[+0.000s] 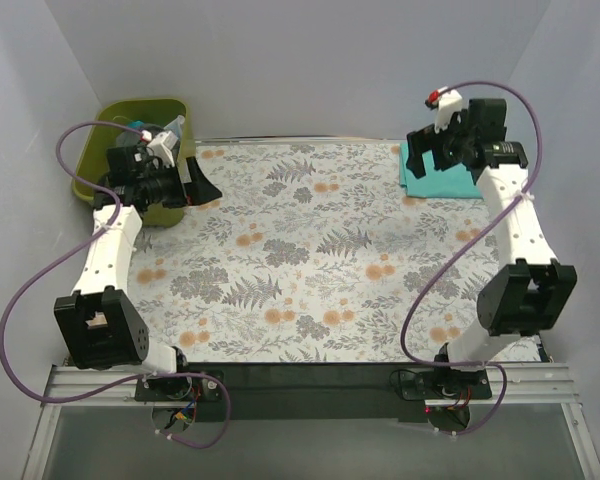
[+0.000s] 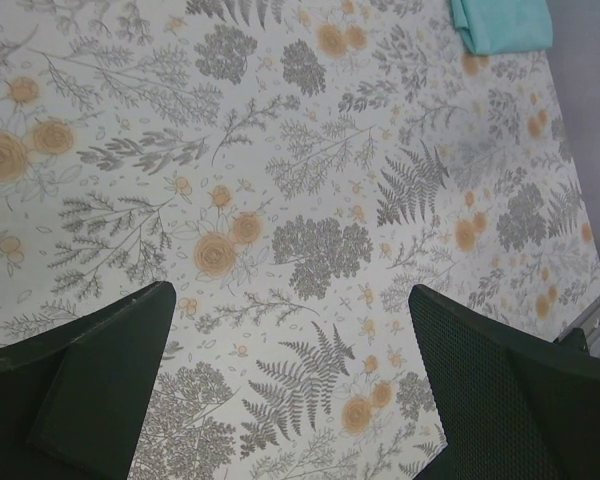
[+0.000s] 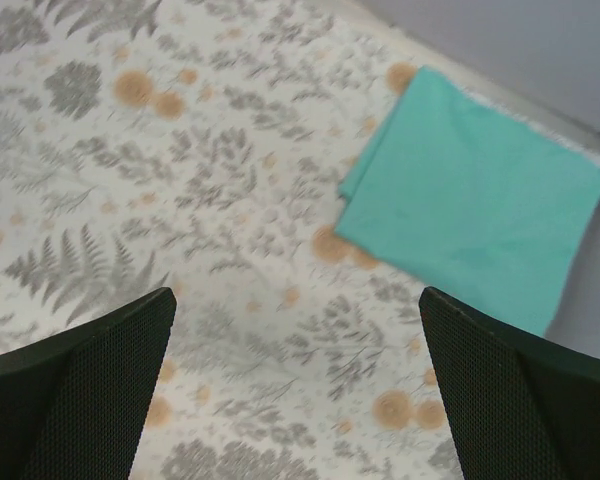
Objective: Fold and stack the t-shirts
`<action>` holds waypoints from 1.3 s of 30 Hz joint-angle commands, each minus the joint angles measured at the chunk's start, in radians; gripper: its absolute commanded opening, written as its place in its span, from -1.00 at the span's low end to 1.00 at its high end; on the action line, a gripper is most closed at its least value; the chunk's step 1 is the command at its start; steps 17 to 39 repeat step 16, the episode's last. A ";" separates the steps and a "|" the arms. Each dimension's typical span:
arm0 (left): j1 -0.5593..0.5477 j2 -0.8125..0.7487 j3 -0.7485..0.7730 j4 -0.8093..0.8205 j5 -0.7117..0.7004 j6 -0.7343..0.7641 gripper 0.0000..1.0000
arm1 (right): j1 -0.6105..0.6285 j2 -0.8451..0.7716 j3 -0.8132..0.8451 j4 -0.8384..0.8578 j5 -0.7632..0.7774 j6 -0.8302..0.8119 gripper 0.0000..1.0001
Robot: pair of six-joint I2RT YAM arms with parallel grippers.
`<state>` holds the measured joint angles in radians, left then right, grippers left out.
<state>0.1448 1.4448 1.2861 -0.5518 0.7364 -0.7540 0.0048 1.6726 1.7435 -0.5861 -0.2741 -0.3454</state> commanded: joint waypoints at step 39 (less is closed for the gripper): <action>-0.278 -0.126 -0.291 -0.054 -0.371 0.073 0.96 | 0.052 -0.524 -0.752 -0.116 -0.034 0.020 0.97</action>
